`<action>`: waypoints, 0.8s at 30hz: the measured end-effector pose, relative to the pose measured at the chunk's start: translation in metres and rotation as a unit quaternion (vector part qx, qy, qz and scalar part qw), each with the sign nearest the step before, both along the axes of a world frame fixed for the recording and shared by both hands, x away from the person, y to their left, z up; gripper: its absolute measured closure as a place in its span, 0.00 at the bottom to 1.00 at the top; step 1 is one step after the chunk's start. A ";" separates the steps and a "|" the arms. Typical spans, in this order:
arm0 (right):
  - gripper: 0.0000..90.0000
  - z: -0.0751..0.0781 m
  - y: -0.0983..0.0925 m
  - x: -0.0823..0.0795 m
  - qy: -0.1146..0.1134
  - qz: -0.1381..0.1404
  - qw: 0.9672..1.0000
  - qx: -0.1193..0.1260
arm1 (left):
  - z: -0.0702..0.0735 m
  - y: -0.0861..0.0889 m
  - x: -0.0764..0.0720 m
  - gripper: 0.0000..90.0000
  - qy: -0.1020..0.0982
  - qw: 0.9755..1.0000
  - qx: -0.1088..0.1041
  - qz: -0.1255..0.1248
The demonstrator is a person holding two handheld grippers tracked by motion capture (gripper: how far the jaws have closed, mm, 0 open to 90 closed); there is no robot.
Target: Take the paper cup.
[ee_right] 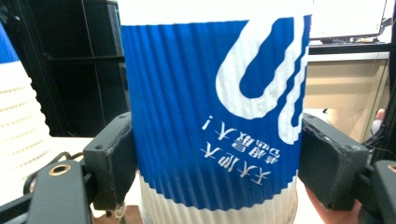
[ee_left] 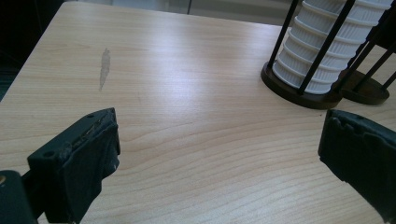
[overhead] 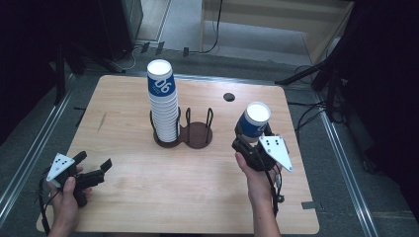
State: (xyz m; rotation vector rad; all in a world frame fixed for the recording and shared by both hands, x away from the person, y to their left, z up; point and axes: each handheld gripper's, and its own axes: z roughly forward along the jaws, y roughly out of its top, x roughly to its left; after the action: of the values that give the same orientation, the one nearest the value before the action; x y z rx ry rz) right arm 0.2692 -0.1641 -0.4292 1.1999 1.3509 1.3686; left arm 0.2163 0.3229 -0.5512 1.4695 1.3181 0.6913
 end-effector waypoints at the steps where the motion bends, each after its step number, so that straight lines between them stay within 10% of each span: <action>1: 0.23 -0.003 -0.002 -0.003 0.001 -0.003 1.000 0.001 | 0.000 0.000 0.000 0.00 0.001 1.000 0.001 0.001; 7: 0.23 -0.013 -0.010 -0.008 0.006 -0.013 1.000 -0.003 | 0.005 -0.003 -0.001 0.00 0.007 0.999 0.032 0.006; 24: 0.23 -0.043 -0.015 -0.014 0.037 -0.013 0.999 -0.012 | 0.033 -0.056 0.002 0.00 0.008 0.996 0.039 -0.084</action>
State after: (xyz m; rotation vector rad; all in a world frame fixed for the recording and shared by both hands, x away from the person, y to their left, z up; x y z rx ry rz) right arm 0.2553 -0.1788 -0.4725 1.2596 1.3949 1.2975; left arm 0.2185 0.2668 -0.5178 1.6316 1.1742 0.6275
